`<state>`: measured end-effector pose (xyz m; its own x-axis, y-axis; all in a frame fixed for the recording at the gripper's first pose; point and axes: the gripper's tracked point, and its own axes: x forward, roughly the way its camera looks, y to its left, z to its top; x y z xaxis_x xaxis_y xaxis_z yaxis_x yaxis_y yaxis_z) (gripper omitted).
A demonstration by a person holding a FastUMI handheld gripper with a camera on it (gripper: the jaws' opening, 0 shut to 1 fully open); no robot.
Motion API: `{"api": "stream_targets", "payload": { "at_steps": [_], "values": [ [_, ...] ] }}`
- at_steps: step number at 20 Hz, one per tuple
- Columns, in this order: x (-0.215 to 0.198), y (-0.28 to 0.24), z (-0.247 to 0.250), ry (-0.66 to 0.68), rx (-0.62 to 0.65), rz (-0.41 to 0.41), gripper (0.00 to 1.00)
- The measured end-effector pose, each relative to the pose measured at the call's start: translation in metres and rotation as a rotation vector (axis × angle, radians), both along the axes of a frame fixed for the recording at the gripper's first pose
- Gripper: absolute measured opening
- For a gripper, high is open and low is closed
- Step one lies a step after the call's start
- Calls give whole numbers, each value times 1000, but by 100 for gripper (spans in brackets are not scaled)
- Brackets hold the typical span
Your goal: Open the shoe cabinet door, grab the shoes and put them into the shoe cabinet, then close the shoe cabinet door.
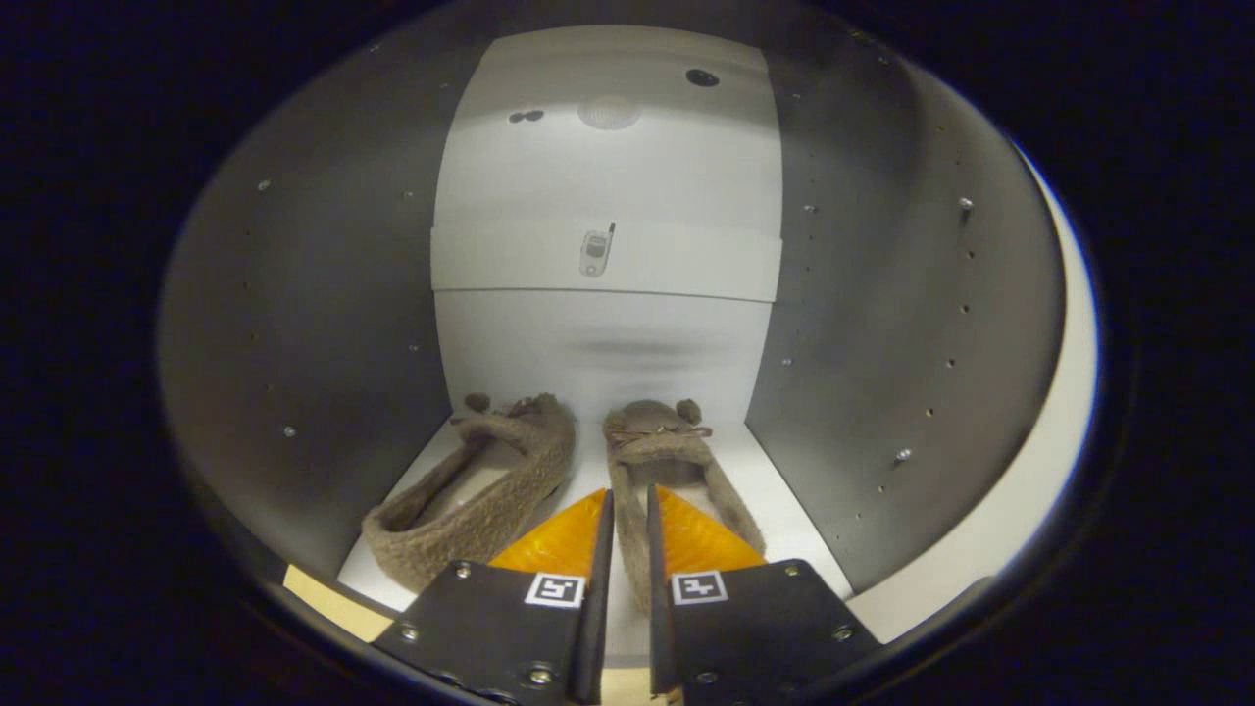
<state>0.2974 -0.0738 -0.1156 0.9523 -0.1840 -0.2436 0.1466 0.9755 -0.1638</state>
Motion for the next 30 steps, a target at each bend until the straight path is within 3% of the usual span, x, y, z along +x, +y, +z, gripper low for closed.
{"api": "stream_targets", "payload": {
  "at_steps": [9, 17, 30],
  "values": [
    [-90, 18, 11, -48, 32, -48, 18],
    [-173, 20, 36, -139, 49, -39, 18],
    [-347, -6, 87, -274, 71, 125, 18]
  ]
}}
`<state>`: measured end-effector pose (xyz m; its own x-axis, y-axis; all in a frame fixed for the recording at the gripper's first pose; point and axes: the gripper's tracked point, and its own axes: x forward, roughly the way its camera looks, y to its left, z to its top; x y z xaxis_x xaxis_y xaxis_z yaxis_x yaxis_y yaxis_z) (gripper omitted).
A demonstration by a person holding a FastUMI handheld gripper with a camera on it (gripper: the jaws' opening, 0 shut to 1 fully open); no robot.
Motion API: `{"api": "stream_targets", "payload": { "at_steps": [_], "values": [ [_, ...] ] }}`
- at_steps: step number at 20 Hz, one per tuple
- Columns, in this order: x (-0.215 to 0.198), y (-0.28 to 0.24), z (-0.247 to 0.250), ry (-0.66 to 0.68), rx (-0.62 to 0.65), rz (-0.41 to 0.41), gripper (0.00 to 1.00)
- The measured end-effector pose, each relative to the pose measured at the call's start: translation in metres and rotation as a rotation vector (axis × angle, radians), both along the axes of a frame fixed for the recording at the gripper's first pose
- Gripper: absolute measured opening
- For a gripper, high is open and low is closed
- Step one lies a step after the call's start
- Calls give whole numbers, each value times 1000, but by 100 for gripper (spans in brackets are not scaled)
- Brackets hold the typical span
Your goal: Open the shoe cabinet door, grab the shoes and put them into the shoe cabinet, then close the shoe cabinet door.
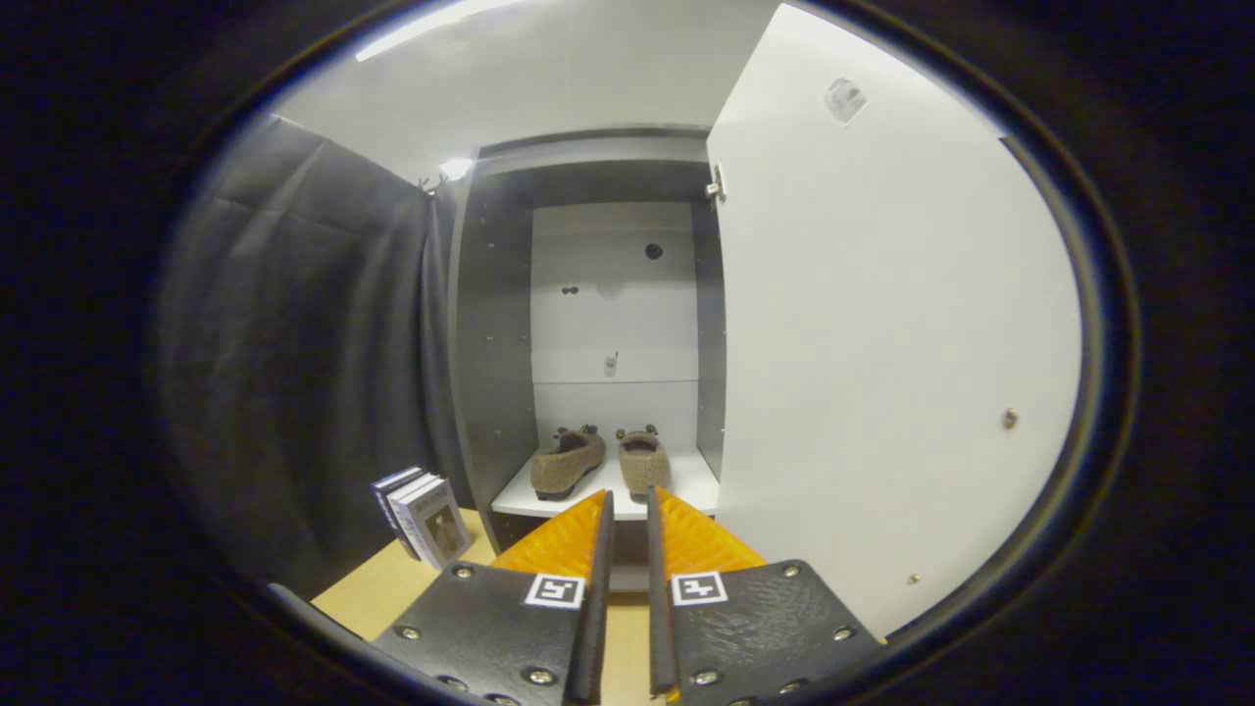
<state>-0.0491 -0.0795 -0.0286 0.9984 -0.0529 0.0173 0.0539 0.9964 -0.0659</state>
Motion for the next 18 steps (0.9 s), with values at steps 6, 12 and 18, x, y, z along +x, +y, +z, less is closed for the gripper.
{"api": "stream_targets", "payload": {
  "at_steps": [6, 12, 18],
  "values": [
    [-78, -34, 14, -23, -5, 37, 18],
    [-130, -94, 44, -85, 0, -31, 18],
    [-136, -151, 62, -124, 22, -123, 36]
  ]
}}
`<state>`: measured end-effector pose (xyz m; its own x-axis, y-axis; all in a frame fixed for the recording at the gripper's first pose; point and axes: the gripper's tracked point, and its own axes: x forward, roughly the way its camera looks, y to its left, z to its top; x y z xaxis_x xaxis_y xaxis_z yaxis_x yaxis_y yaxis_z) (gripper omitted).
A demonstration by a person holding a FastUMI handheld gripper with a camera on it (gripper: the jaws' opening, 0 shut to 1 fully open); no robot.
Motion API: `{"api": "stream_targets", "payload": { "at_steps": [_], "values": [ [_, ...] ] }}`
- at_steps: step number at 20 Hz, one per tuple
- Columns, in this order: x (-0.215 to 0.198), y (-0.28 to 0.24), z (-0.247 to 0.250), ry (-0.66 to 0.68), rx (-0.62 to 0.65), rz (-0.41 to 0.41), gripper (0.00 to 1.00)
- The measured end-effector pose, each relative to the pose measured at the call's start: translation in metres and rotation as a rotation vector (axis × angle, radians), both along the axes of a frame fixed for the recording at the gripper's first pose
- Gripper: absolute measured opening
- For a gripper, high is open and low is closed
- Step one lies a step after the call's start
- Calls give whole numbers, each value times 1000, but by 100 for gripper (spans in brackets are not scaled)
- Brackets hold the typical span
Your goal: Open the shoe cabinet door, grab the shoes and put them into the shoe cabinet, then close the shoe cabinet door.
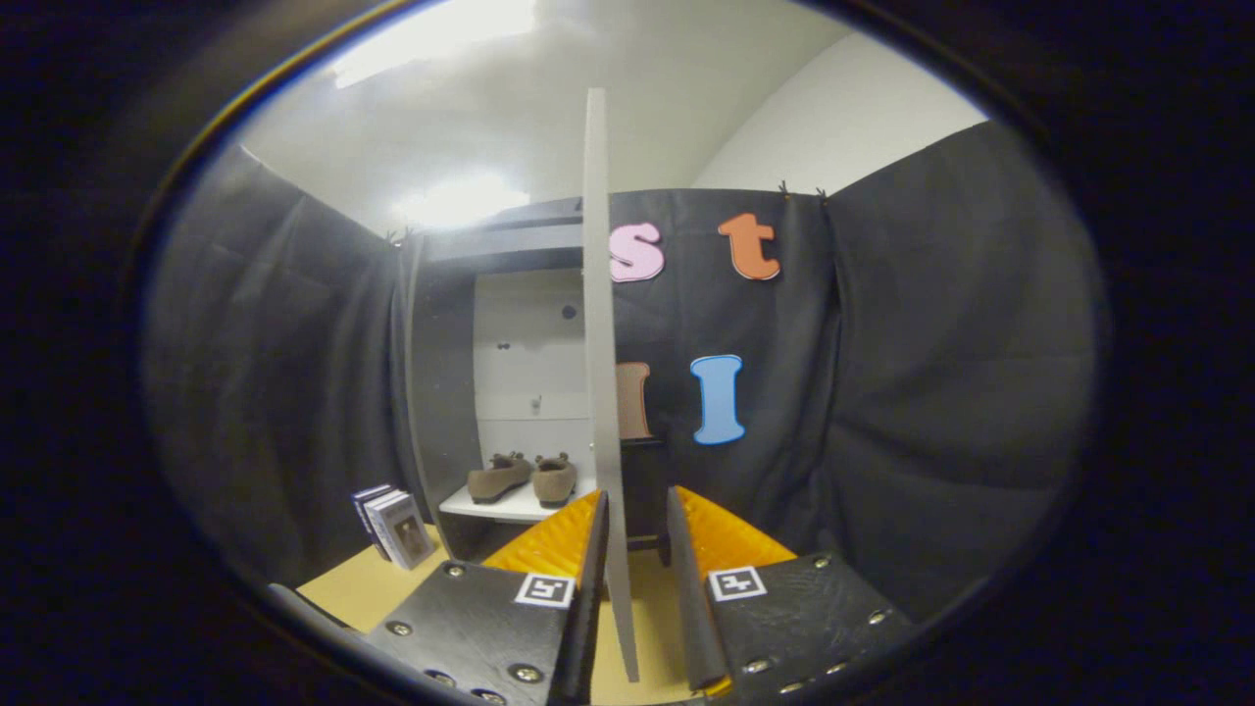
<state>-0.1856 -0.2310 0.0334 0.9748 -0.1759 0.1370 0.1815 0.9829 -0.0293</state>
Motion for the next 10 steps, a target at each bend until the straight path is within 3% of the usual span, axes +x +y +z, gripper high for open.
{"api": "stream_targets", "payload": {
  "at_steps": [5, 6, 10],
  "values": [
    [18, -19, 3, 2, 12, -9, 58],
    [21, -21, 1, 14, 16, -9, 66],
    [31, -21, 3, 10, 47, 5, 71]
  ]
}}
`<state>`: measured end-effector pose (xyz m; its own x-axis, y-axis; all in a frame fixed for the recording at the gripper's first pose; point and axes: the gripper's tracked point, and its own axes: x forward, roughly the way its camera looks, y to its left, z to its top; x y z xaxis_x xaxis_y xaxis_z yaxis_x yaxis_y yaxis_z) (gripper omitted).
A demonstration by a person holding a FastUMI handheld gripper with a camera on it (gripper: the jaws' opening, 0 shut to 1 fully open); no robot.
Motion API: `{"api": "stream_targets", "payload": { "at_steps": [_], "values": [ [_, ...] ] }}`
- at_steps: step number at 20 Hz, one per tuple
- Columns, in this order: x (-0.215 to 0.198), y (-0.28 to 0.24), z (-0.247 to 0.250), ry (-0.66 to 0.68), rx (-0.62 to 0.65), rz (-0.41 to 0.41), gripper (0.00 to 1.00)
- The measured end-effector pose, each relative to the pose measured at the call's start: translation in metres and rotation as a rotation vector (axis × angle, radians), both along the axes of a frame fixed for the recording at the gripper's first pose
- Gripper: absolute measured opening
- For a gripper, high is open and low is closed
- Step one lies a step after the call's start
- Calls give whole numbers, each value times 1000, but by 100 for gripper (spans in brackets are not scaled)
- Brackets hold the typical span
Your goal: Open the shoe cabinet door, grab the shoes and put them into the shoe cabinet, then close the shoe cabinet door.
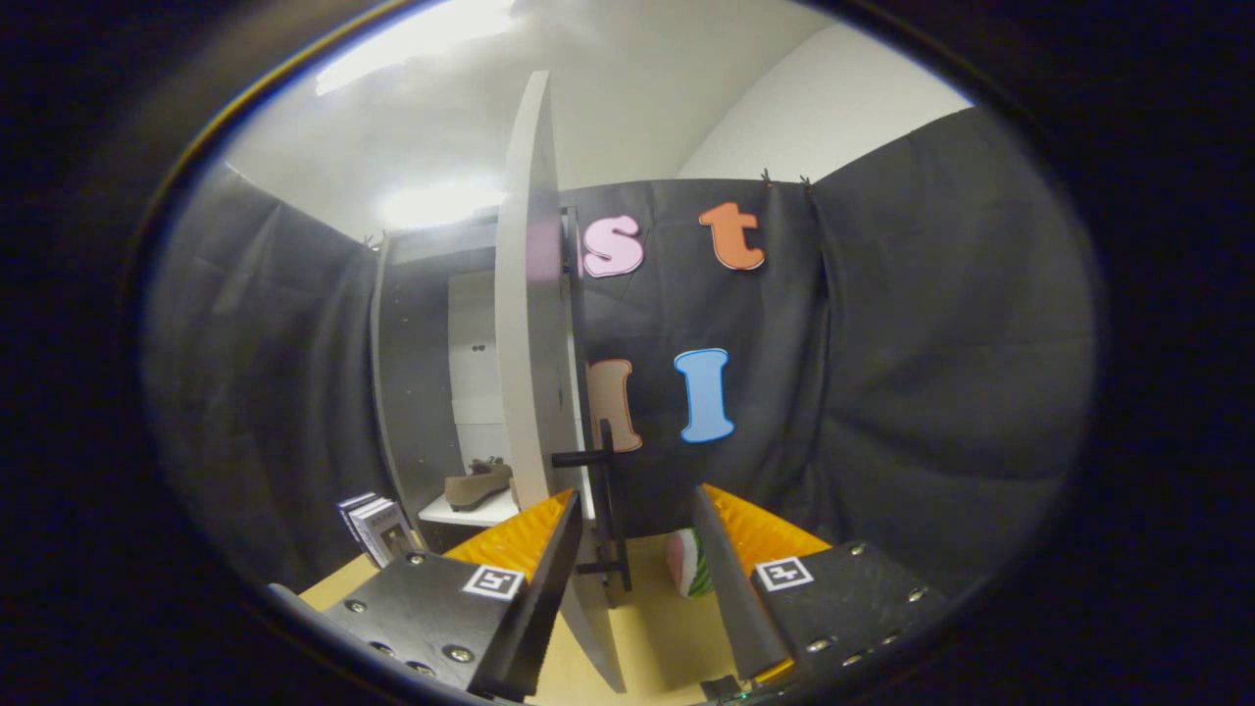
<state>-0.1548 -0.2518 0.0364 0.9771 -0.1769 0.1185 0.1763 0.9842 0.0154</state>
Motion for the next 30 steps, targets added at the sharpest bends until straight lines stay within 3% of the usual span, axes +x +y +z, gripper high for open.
{"api": "stream_targets", "payload": {
  "at_steps": [5, 13, 22, 30],
  "values": [
    [6, 28, -3, -4, 2, 80, 71],
    [48, 119, -13, 26, 20, 272, 71],
    [89, 189, -29, 77, 44, 399, 71],
    [127, 232, -37, 115, 30, 457, 73]
  ]
}}
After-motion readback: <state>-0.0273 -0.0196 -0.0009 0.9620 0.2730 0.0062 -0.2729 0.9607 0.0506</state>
